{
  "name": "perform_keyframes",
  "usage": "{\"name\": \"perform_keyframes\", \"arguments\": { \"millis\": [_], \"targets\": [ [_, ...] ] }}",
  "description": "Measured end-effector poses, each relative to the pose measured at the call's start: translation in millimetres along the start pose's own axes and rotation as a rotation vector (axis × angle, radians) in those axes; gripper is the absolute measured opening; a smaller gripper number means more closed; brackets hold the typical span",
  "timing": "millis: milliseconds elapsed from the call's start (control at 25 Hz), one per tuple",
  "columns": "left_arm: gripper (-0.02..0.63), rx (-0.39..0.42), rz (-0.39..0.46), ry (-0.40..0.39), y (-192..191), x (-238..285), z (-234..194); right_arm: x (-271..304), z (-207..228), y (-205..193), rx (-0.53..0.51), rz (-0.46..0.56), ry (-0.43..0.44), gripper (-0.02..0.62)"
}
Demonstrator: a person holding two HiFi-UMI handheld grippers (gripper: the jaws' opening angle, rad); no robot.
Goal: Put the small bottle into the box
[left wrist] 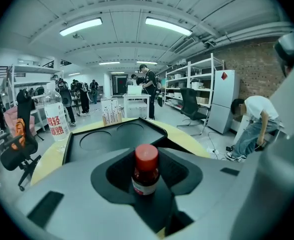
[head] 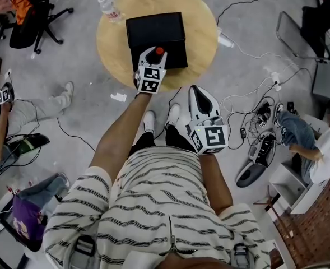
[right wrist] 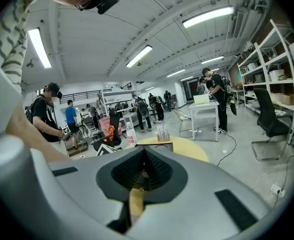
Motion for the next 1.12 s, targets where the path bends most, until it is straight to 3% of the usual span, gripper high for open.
{"name": "perform_keyframes", "arguments": {
  "millis": [800, 1120],
  "targets": [
    [0.152, -0.010, -0.026, 0.025, -1.7, 4.2, 1.7, -3.9, 8.0, 2.9, 0.015, 0.007, -0.020, 0.018],
    [0.179, -0.037, -0.017, 0.023, 1.4, 0.9, 1.8, -6.0, 7.0, 1.0, 0.015, 0.013, -0.019, 0.018]
  ]
}}
Point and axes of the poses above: the fingertips, and each gripper's own axes: x forward along the fingers, z to its right, y out of its top, the point moved 6 cm from there along -x, backward along the fingers, and after that the axes turned 2 degrees about -x, right-handed, at the moved point
